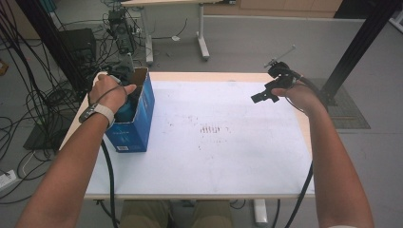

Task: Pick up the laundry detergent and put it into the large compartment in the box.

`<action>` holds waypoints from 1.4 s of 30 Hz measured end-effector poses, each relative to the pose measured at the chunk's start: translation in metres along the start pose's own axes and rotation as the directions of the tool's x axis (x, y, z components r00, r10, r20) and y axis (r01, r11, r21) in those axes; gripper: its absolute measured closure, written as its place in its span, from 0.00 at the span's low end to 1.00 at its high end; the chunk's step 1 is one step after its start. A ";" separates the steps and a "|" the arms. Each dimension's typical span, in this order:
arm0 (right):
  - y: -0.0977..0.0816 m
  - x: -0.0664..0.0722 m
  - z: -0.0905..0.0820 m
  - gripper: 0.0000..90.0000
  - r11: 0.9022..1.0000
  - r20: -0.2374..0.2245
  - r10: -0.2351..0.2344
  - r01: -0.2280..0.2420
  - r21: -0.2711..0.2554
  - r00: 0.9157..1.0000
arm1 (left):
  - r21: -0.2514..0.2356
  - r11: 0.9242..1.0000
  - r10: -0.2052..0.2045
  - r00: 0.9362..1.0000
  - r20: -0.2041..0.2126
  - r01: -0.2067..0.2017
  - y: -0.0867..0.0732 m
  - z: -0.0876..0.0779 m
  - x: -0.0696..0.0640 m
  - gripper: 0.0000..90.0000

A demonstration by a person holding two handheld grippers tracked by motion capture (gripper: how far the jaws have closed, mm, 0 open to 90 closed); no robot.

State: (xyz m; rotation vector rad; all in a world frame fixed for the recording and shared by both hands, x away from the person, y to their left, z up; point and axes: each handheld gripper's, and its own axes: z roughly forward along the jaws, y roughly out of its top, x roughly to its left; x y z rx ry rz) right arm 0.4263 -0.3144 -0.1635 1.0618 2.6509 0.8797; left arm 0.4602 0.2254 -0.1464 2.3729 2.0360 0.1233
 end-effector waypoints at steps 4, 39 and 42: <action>0.000 0.000 0.000 0.12 1.000 -0.001 -0.001 0.001 0.001 1.000 | 0.001 1.000 0.000 1.000 0.001 0.000 0.000 0.000 0.000 0.41; -0.003 0.000 0.001 0.12 1.000 -0.002 0.003 -0.003 -0.002 1.000 | -0.007 1.000 0.001 1.000 0.004 -0.001 -0.002 0.000 0.003 0.41; -0.004 -0.001 0.000 0.12 1.000 -0.001 0.005 -0.005 -0.002 1.000 | -0.014 1.000 0.003 1.000 0.002 -0.003 -0.003 -0.001 0.004 0.41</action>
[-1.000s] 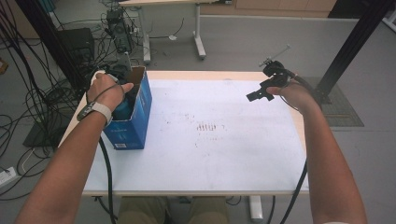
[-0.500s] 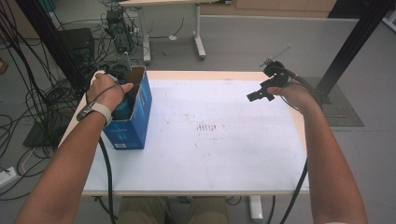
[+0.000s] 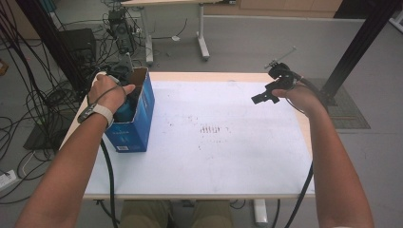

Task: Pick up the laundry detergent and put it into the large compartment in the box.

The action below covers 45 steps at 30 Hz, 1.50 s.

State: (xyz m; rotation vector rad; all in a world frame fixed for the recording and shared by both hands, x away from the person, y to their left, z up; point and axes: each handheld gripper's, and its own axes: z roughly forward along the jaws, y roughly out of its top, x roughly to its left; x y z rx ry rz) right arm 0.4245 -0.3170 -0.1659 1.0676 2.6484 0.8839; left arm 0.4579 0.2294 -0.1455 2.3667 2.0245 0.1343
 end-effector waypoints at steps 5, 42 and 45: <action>-0.002 0.000 -0.002 0.12 1.000 0.002 0.004 -0.004 -0.001 1.000 | -0.018 1.000 0.002 1.000 0.008 -0.002 -0.002 -0.005 0.001 0.36; -0.005 0.015 -0.020 0.12 1.000 0.023 -0.005 0.006 -0.016 1.000 | -0.108 0.991 0.080 0.995 0.064 -0.073 -0.027 -0.049 0.017 0.08; -0.005 0.017 -0.021 0.12 1.000 0.025 -0.004 0.005 -0.016 1.000 | -0.104 0.987 0.132 0.990 0.056 -0.125 -0.028 -0.058 0.014 0.06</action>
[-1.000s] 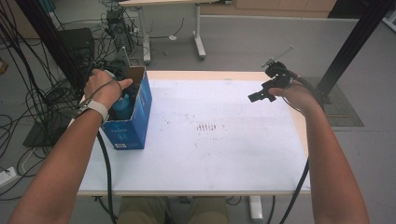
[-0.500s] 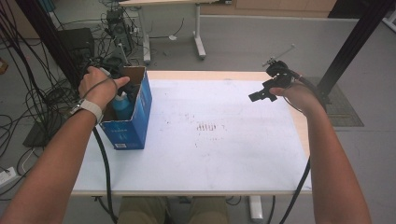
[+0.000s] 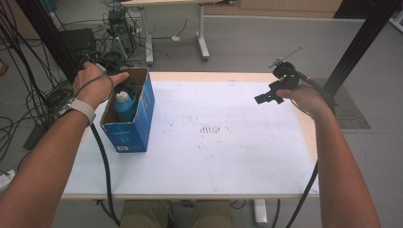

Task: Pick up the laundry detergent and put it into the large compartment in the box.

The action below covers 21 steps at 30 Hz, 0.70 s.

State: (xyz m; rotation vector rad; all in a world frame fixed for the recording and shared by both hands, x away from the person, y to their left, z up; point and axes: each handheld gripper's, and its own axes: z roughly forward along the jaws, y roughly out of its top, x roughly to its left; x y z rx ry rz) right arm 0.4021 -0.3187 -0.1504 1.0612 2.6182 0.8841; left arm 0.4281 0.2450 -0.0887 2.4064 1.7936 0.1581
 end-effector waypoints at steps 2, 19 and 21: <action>-0.001 0.001 -0.001 0.12 1.000 0.000 0.001 -0.001 -0.001 1.000 | -0.010 1.000 0.012 1.000 0.004 -0.012 -0.001 -0.006 -0.001 0.06; -0.008 0.008 -0.007 0.12 1.000 0.006 0.010 -0.010 0.005 1.000 | 0.017 0.945 0.326 0.945 0.021 -0.326 0.009 -0.046 -0.048 0.06; -0.010 0.008 -0.007 0.12 1.000 0.005 0.014 -0.014 0.005 1.000 | 0.008 0.931 0.364 0.931 0.013 -0.364 0.008 -0.049 -0.057 0.06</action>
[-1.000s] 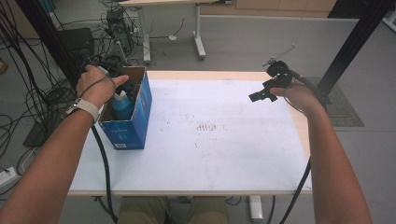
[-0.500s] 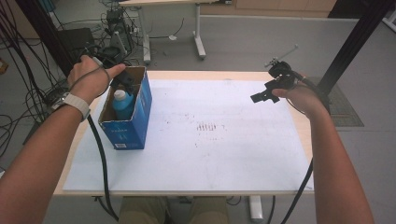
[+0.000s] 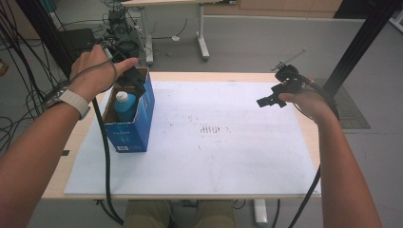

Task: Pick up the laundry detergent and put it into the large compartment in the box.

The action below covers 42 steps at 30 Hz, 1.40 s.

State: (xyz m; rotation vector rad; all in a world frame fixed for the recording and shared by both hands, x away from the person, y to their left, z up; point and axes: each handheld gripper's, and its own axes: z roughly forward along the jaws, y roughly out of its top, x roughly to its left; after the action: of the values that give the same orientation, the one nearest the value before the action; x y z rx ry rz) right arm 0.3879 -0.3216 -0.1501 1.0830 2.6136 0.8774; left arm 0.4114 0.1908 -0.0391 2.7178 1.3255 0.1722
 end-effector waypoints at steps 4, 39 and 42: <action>-0.002 0.000 0.000 0.12 1.000 -0.003 0.002 -0.002 0.007 1.000 | 0.005 0.997 0.072 0.997 0.027 -0.072 0.009 -0.004 -0.007 0.06; -0.011 0.006 -0.006 0.11 0.999 -0.008 0.033 -0.032 0.009 0.999 | -0.028 0.838 0.543 0.827 0.148 -0.545 0.041 0.016 -0.072 0.06; -0.012 0.006 -0.007 0.11 0.999 -0.007 0.036 -0.036 0.008 0.999 | -0.031 0.829 0.555 0.817 0.153 -0.558 0.041 0.022 -0.077 0.06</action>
State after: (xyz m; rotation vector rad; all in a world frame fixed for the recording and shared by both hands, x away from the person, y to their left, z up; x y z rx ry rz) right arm 0.3736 -0.3271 -0.1512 1.1339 2.6134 0.8814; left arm 0.3999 0.1037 -0.0583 2.9777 0.4557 -0.0083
